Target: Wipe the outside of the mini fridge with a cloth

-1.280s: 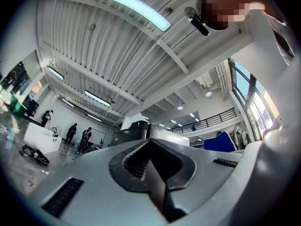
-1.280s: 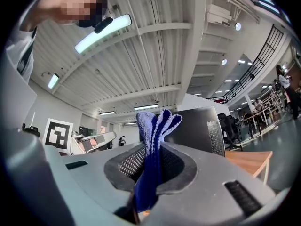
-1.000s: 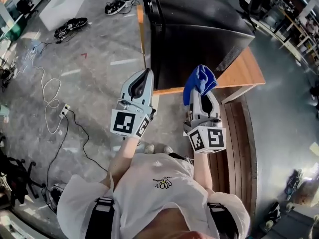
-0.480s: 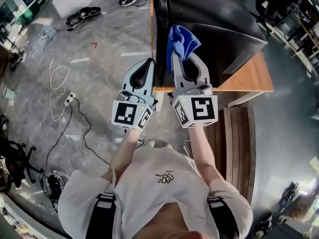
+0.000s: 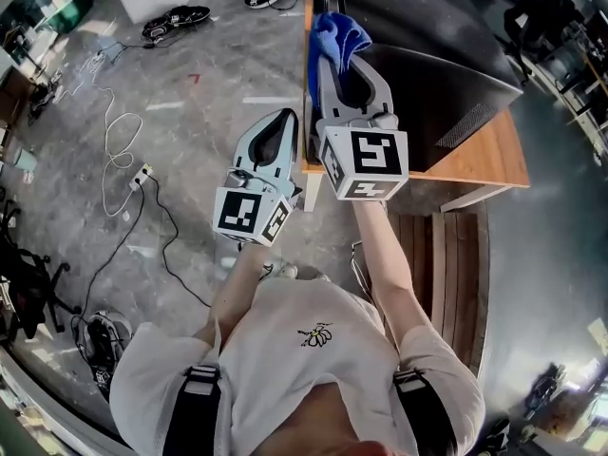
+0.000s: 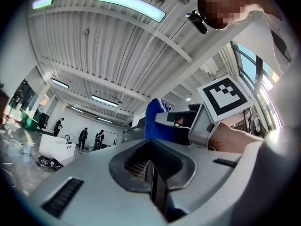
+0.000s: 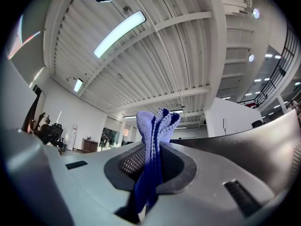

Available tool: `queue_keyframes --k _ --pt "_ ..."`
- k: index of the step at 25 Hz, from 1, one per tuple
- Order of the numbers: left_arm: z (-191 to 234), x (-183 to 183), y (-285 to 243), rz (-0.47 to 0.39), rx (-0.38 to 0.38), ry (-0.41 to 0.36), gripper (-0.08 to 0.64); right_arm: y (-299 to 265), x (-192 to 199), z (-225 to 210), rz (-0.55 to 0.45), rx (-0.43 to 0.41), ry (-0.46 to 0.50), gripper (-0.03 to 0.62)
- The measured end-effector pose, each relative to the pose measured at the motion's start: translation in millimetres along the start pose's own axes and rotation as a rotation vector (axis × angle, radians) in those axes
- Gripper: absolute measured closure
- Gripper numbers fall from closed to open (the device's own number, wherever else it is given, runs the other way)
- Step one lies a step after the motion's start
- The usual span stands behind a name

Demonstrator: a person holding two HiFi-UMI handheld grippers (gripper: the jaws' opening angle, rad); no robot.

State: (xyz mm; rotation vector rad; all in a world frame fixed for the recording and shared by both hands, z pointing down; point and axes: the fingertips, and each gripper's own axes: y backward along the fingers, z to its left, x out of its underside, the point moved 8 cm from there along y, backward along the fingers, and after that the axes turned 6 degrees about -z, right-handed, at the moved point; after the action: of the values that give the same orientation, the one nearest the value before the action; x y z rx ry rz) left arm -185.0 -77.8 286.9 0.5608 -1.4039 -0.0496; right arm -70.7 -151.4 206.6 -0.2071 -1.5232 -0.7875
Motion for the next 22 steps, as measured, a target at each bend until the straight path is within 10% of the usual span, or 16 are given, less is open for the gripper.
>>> queue_keyframes --k 22 --pt "-30 14 -17 0.015 0.055 0.028 0.555 43 -2 -85 0.011 0.211 0.074 0.529"
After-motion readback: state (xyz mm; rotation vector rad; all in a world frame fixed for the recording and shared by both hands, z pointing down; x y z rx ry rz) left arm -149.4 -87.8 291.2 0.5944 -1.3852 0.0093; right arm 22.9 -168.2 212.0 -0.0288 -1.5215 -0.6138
